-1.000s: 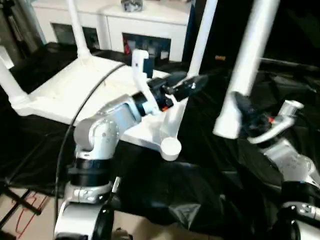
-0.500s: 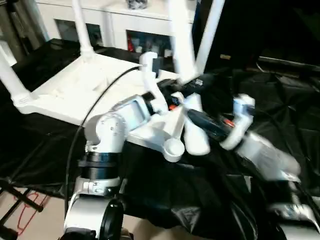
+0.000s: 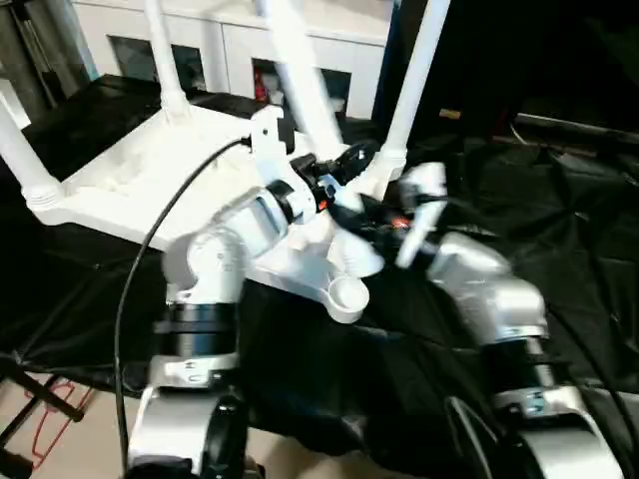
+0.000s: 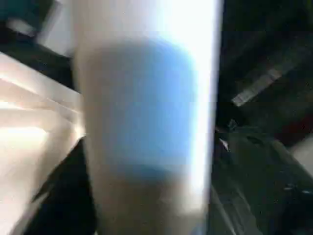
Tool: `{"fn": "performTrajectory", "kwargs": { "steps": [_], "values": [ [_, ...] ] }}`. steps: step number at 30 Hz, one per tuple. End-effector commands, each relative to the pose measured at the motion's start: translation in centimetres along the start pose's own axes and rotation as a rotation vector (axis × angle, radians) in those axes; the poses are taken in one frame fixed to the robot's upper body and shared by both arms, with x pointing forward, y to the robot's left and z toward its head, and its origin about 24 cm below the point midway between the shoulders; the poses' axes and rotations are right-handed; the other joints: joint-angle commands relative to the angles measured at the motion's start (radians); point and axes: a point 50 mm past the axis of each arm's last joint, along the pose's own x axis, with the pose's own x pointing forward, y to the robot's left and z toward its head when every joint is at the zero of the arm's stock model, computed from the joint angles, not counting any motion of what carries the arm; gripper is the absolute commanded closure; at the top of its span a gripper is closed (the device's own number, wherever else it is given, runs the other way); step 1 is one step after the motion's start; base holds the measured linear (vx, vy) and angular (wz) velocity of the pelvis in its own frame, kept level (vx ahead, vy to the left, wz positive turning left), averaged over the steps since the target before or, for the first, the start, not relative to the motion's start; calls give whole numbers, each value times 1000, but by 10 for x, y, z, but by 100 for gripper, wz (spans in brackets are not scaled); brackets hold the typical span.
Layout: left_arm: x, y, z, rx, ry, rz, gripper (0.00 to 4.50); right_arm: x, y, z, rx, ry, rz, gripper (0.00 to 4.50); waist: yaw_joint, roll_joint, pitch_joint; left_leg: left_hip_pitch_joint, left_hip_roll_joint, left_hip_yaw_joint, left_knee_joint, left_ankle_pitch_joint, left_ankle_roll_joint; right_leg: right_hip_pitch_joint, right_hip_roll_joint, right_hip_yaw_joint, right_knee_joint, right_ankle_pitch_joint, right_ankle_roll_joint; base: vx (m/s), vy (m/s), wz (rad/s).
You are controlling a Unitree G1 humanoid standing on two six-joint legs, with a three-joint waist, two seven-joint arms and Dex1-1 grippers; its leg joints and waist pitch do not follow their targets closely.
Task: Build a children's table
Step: Pick table leg
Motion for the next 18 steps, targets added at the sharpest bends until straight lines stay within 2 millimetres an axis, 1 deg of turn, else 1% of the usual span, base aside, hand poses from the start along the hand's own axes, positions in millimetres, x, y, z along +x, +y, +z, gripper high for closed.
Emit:
{"fn": "performTrajectory", "kwargs": {
  "steps": [1, 2, 3, 5, 6, 7, 8, 10, 11, 12, 13, 16, 17, 18],
  "values": [
    [2, 5, 11, 7, -58, 85, 81, 6, -1, 12, -54, -33, -31, 264, -1, -8, -80, 12, 7, -1, -64, -171, 4, 59, -79, 52, -82, -267, -85, 0, 0, 0],
    [2, 8, 13, 8, -62, 102, 106, 7, 0, 12, -61, -35, -42, 264, -2, -8, -80, 13, 8, -1, -64, -173, 3, 58, -80, 52, -81, -265, -84, 0, 0, 0],
    [1, 10, 14, 9, -66, 123, 115, 8, 0, 12, -67, -40, -52, 264, -3, -7, -79, 13, 8, -1, -64, -171, 5, 57, -80, 52, -80, -262, -86, 0, 0, 0],
    [0, 14, 14, 8, -68, 149, 118, 10, 2, 13, -72, -46, -61, 264, -2, -7, -80, 14, 8, 0, -63, -167, 5, 57, -79, 53, -78, -248, -91, 0, 0, 0],
    [0, 14, 14, 5, -68, 156, 123, 11, 3, 13, -73, -48, -62, 264, -3, -3, -80, 13, 9, -1, -64, -161, 7, 57, -79, 54, -76, -225, -102, 0, 0, 0],
    [0, 15, 15, -2, -72, 161, 145, 12, 4, 13, -88, -47, -61, 264, -3, -3, -82, 13, 10, -1, -63, -157, 6, 57, -79, 54, -72, -202, -112, 0, 0, 0],
    [0, 15, 15, -6, -76, 164, 145, 12, 5, 12, -100, -47, -60, 264, -3, -3, -82, 14, 10, -1, -63, -157, 6, 57, -79, 54, -72, -194, -116, 0, 0, 0],
    [1, 15, 15, -12, -81, 167, 164, 13, 5, 12, -105, -46, -63, 264, -2, -3, -81, 14, 10, 0, -63, -162, 7, 58, -80, 55, -71, -184, -126, 0, 0, 0],
    [1, 15, 15, -13, -83, 168, 173, 13, 6, 12, -107, -49, -66, 264, 0, 0, -81, 14, 10, 0, -63, -162, 7, 58, -80, 55, -71, -183, -127, 0, 0, 0],
    [1, 14, 15, -14, -83, 167, 184, 14, 6, 12, -106, -50, -67, 264, -1, -2, -81, 13, 10, -1, -63, -161, 7, 59, -80, 55, -70, -179, -128, 0, 0, 0],
    [2, 14, 15, -15, -84, 167, 201, 14, 6, 12, -108, -52, -68, 264, -2, -1, -81, 13, 10, -1, -64, -166, 6, 59, -80, 54, -72, -184, -127, 0, 0, 0],
    [2, 12, 14, -9, -75, 147, 211, 13, 6, 13, -124, -53, -67, 264, -2, 3, -81, 14, 10, -1, -64, -174, 2, 59, -80, 55, -72, -184, -126, 0, 0, 0],
    [2, 11, 14, -4, -74, 145, 224, 13, 6, 13, -130, -52, -67, 264, -1, 5, -81, 14, 9, -2, -64, -176, 1, 59, -80, 55, -72, -183, -127, 0, 0, 0],
    [2, 11, 14, 3, -74, 135, 224, 13, 5, 14, -141, -48, -78, 264, -2, 3, -81, 13, 9, -2, -64, -176, 1, 61, -79, 55, -71, -179, -127, 0, 0, 0]
  ]
}}
